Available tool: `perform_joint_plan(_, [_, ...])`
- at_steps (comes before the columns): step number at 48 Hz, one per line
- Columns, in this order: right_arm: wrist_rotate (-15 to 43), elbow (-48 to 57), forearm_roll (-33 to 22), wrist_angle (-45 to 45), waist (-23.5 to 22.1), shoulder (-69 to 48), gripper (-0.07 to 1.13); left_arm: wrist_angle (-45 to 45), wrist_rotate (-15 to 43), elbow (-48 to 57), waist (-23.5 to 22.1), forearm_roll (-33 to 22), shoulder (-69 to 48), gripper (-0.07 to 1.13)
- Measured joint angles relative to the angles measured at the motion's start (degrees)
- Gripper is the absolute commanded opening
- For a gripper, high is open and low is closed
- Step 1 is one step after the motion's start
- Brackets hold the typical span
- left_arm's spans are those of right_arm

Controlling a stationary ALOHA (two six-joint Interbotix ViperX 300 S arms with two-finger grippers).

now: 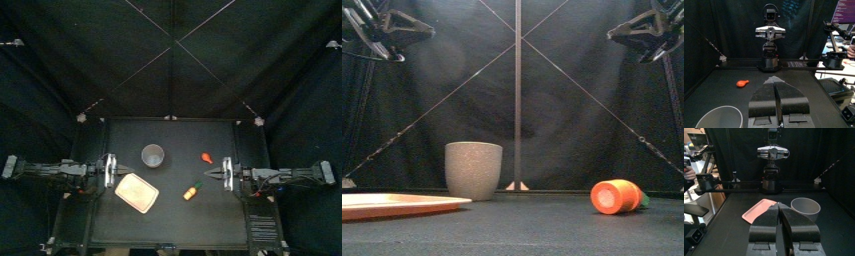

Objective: Pick the drumstick then place it in the grey bowl
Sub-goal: Pick the drumstick

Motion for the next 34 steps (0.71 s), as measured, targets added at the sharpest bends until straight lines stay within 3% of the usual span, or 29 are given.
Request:
perform_joint_plan(7, [1.7,1.1,2.1,2.4,-4.4,2.0,0.04,0.6,-0.3,1.6,2.5,-0.4,0.6,0.02])
perform_joint_plan(15, [2.3,1.1,6.3,9.6,-12.4,5.8,0.04,0.7,-0.2,2.7,4.7,-2.5,0.7,0.02])
perform_joint_plan(26, [2.4,-0.4,12.7,30.1,-25.6,10.5,0.04,0.7,-0.1,3.3,6.0,-4.3,0.7,0.02])
perform_joint_plan(34, [2.5,-0.6,13.7,39.0,-29.6,13.1,0.13,0.6,-0.1,3.3,6.2,-4.3,0.7,0.02])
